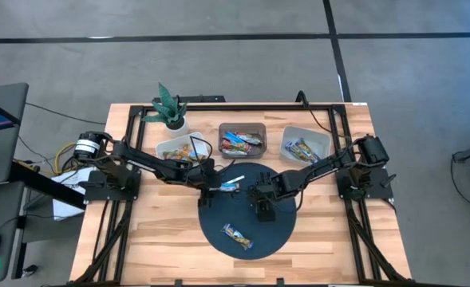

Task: Pick and place Granola Bars by type
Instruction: Put the orange granola bar into the white bin

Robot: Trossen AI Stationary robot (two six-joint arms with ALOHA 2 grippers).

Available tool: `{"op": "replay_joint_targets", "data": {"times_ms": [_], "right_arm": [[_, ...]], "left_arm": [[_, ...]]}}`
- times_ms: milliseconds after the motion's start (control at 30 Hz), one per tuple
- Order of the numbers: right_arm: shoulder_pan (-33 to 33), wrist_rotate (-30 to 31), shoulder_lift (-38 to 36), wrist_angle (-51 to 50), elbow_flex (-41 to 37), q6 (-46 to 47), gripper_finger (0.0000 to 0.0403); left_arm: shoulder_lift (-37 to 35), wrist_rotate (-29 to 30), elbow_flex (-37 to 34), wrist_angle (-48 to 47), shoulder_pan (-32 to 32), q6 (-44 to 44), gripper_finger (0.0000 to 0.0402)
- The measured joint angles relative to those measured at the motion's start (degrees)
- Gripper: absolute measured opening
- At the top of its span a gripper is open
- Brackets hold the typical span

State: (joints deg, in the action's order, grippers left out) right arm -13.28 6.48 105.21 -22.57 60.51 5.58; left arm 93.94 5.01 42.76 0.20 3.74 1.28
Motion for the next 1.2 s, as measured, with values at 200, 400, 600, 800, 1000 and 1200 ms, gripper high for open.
{"op": "replay_joint_targets", "data": {"times_ms": [200,400,600,800,1000,1200], "right_arm": [[0.00,0.00,0.00,0.46,0.00,-0.02,0.0181],[0.00,0.00,0.02,0.65,0.00,-0.08,0.0179],[0.00,-0.02,0.02,0.79,-0.02,-0.15,0.0176],[0.00,-0.05,0.04,1.16,-0.01,-0.98,0.0177],[-0.01,-0.06,0.04,1.43,-0.02,-1.07,0.0173],[0.28,-0.05,0.04,1.58,-0.02,-1.07,0.0173]], "left_arm": [[-0.01,1.07,0.00,-0.56,-0.01,0.24,0.0174],[0.23,1.62,0.00,-0.39,-0.03,0.33,0.0174],[2.80,1.49,0.97,-0.20,-0.27,2.49,0.0174],[3.36,0.72,1.77,-0.71,-0.27,2.40,0.0174],[3.70,1.32,1.81,-2.07,-0.43,2.02,0.0174],[3.74,1.92,2.01,-2.89,-0.43,2.27,0.0174]]}}
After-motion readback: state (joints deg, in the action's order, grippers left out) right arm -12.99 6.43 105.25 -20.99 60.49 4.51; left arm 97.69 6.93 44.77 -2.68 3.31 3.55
